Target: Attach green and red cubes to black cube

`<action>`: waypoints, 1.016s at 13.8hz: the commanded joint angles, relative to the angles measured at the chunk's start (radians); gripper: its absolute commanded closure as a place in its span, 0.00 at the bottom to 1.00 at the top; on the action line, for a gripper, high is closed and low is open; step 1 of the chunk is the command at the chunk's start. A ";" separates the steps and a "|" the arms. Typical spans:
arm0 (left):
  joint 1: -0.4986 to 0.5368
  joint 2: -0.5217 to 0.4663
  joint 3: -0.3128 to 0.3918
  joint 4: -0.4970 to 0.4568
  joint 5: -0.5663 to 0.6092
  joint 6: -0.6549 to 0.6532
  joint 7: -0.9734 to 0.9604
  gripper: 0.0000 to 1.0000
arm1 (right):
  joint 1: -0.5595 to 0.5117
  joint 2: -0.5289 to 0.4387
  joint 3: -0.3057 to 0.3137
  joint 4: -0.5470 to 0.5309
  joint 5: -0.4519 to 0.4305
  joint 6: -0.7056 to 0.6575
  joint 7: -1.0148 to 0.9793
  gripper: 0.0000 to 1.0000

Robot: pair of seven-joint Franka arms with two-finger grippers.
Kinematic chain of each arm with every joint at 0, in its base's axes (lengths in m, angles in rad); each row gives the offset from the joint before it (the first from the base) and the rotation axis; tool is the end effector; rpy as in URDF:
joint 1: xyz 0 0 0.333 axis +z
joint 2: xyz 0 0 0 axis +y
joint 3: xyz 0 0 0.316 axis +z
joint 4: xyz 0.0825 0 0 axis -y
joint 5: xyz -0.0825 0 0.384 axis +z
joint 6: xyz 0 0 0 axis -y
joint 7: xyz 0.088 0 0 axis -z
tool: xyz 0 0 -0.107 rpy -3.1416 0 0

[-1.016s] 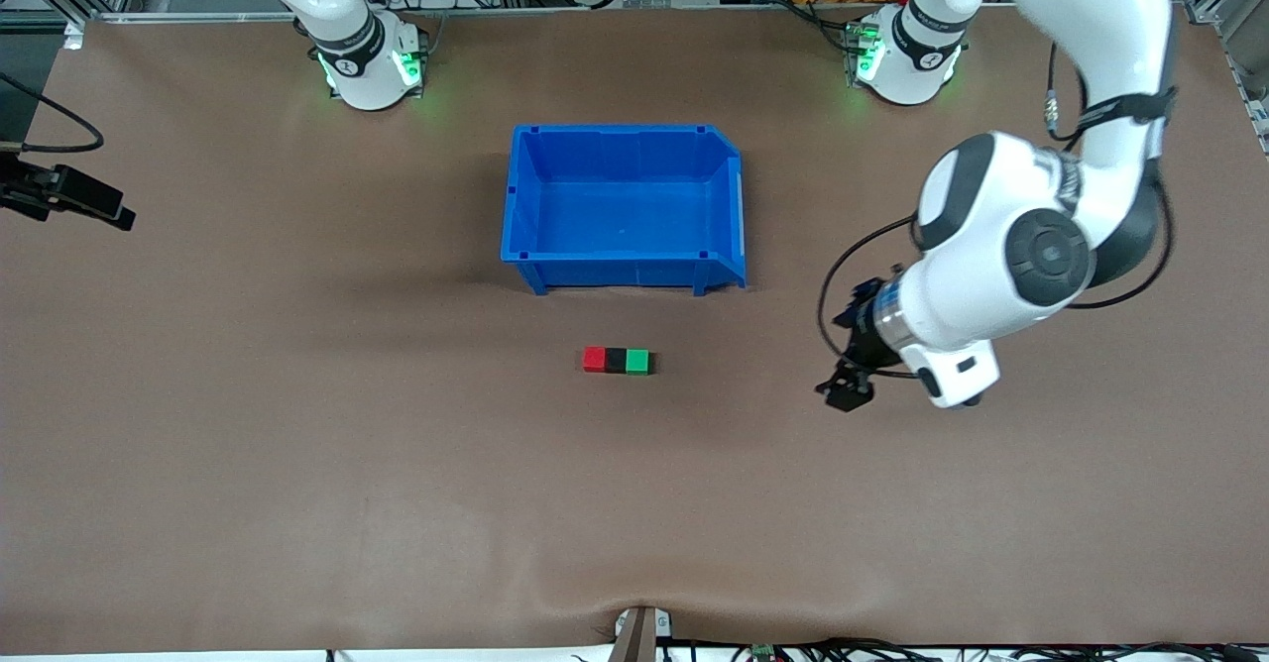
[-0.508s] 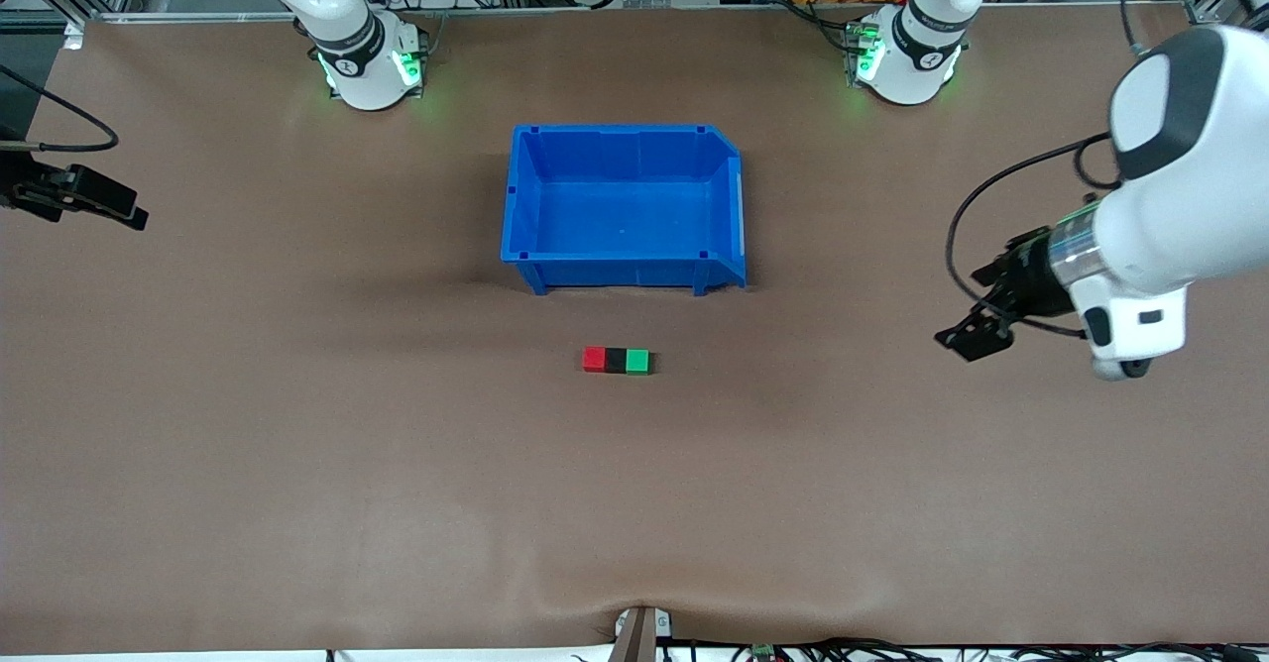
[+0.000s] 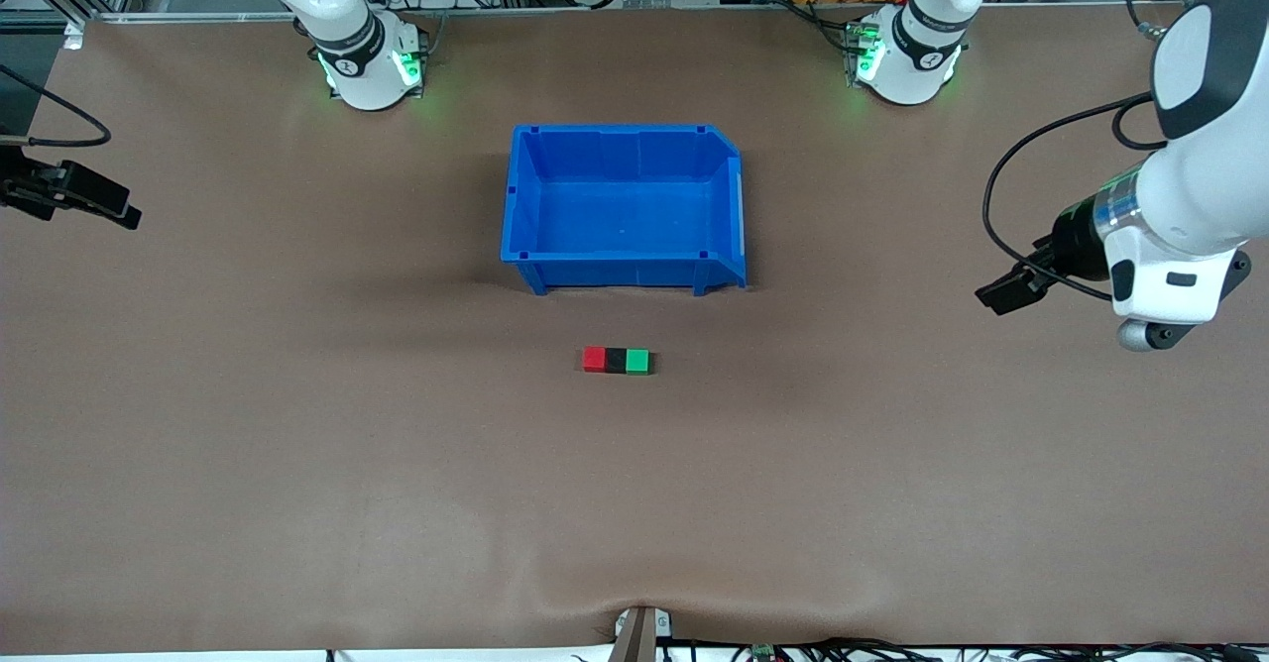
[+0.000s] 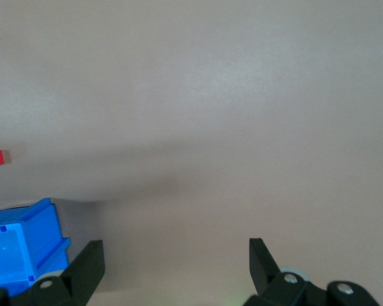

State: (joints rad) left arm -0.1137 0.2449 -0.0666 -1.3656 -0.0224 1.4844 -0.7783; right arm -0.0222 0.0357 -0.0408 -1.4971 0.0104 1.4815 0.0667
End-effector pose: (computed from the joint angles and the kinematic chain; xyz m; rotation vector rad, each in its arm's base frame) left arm 0.6078 -0.1083 0.5699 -2.9733 -0.9172 0.2013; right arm 0.5557 -0.0334 0.6315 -3.1252 0.2019 0.0803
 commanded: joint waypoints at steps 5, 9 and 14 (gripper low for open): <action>0.074 -0.225 0.001 -0.208 0.024 -0.010 0.390 0.00 | 0.001 -0.014 -0.002 0.000 0.002 -0.004 0.013 0.00; 0.101 -0.346 0.005 -0.343 0.024 0.022 0.525 0.00 | 0.005 -0.014 -0.001 0.000 0.002 -0.003 0.013 0.00; 0.109 -0.397 0.007 -0.402 0.024 0.036 0.566 0.00 | 0.005 -0.013 -0.001 0.000 0.002 -0.003 0.013 0.00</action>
State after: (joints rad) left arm -0.0143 -0.1212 -0.0564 -1.7339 -0.0167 1.5016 -0.2486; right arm -0.0219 0.0357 -0.0408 -1.4962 0.0113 1.4819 0.0670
